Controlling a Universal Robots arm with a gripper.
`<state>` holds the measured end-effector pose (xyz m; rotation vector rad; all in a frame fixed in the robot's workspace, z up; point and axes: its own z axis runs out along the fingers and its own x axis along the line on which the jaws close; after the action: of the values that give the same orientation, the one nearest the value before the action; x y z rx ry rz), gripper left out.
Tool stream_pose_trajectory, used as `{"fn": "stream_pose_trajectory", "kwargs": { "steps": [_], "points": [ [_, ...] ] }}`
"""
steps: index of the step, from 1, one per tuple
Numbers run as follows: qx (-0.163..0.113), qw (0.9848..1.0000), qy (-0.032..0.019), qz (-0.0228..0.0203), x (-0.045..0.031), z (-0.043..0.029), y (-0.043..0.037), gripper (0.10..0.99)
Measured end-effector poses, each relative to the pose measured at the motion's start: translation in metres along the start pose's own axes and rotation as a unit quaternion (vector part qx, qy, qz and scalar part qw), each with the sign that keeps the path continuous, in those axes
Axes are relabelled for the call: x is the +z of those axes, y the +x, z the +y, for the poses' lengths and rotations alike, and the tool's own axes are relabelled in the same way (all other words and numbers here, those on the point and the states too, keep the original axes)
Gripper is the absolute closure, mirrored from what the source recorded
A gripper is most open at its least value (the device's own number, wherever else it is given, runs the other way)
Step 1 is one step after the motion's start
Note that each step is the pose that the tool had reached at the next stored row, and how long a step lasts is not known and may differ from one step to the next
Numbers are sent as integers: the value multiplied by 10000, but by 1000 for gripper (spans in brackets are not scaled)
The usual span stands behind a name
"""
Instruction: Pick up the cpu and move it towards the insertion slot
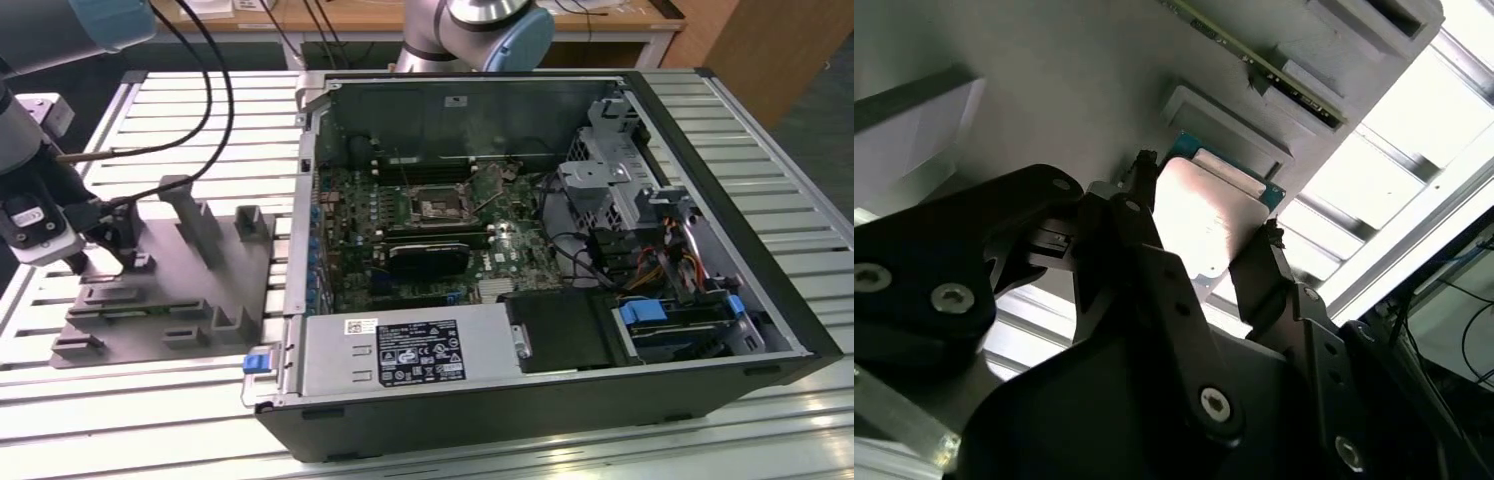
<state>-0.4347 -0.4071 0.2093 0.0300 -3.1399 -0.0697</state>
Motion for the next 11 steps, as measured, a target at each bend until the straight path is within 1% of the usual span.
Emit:
{"fn": "stream_pose_trajectory", "kwargs": {
  "steps": [3, 11],
  "points": [
    [0, 10000, 1, 1, -19, 1, 1, 541],
    [0, 10000, 0, 0, -100, 4, 0, 541]
  ]
}}
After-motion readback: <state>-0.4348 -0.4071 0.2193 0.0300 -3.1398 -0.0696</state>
